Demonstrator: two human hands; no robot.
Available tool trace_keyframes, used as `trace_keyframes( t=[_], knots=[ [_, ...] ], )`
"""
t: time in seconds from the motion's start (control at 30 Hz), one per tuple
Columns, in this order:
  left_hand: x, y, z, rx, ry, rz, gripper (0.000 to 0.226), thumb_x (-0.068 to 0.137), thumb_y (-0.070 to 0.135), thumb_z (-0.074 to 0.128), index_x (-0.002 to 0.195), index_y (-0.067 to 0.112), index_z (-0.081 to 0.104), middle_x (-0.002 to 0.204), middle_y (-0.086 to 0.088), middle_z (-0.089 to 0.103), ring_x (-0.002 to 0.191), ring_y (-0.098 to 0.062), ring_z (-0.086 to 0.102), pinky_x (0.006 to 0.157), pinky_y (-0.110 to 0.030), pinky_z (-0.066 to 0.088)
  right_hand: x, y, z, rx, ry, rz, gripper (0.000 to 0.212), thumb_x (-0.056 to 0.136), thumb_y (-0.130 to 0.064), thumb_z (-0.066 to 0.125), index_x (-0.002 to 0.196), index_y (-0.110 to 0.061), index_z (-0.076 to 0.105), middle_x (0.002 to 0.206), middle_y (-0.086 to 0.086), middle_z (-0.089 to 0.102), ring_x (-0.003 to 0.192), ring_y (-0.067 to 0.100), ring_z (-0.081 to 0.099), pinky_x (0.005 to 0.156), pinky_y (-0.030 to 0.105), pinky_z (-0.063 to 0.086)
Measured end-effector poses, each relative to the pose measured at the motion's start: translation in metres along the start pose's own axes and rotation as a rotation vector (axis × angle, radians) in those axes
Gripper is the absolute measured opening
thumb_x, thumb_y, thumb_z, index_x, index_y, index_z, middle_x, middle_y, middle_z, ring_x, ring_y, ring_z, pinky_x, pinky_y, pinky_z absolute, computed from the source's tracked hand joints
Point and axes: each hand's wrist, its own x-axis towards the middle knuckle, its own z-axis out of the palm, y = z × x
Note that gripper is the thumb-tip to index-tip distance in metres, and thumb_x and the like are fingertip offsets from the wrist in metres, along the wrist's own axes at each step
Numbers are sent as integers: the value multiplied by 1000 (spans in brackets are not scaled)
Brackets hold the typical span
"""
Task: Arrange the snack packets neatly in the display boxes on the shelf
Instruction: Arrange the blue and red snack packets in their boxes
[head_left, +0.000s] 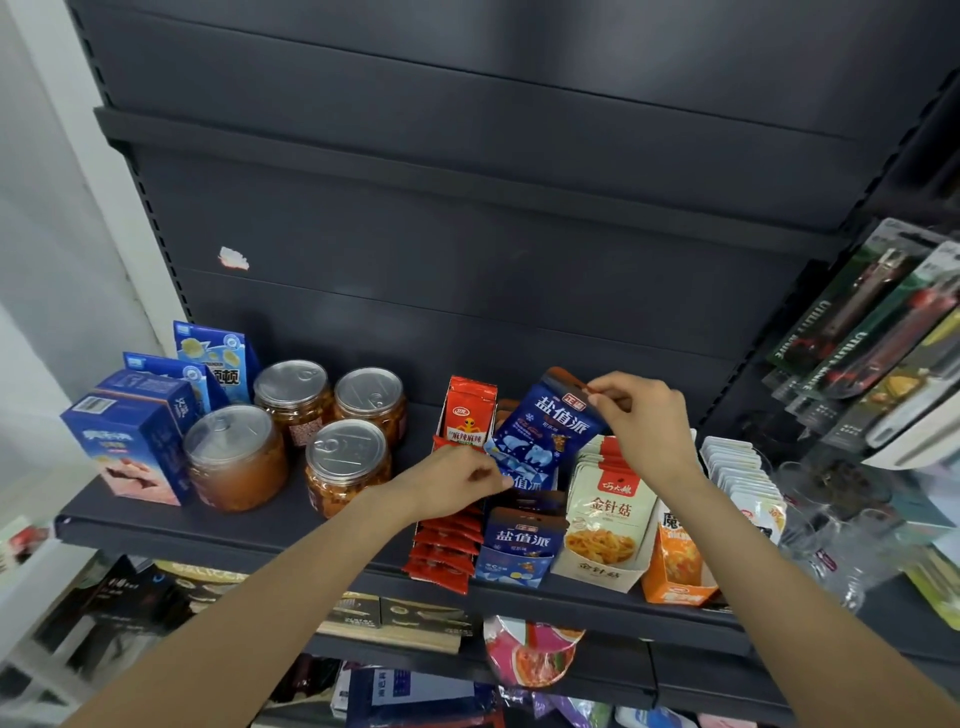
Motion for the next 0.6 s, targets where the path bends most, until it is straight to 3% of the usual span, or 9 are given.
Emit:
trace_keyframes(
  t=[0.17, 0.33, 0.43, 0.6],
  knots=[
    [4, -2, -3, -93, -1, -31, 21, 97, 36, 47, 99, 20, 61, 115, 1, 61, 107, -9, 56, 91, -30, 50, 2, -3, -9, 55, 37, 30, 13, 91, -14, 58, 100, -11, 68, 84, -7, 62, 82, 2, 57, 54, 4, 39],
    [6, -1, 0, -50, -158, -58, 33, 94, 40, 51, 99, 12, 67, 106, 0, 65, 98, -11, 60, 86, -33, 50, 3, -2, -13, 48, 51, 24, 13, 91, -14, 58, 100, -11, 68, 86, -6, 63, 81, 2, 56, 53, 3, 39],
    [4, 1, 2, 17, -217, -24, 25, 91, 37, 58, 98, 16, 69, 108, 2, 63, 98, -9, 58, 87, -33, 50, 2, 0, -13, 59, 47, 28, 14, 91, -14, 58, 101, -11, 67, 91, -2, 67, 83, 4, 57, 58, 8, 40],
    [3, 0, 3, 42, -185, 20, 20, 88, 31, 63, 100, 15, 70, 105, 4, 68, 97, -5, 59, 87, -30, 51, -3, 1, -10, 62, 30, 44, 15, 91, -15, 58, 102, -10, 67, 93, 0, 67, 84, 4, 57, 57, 7, 39]
  ],
)
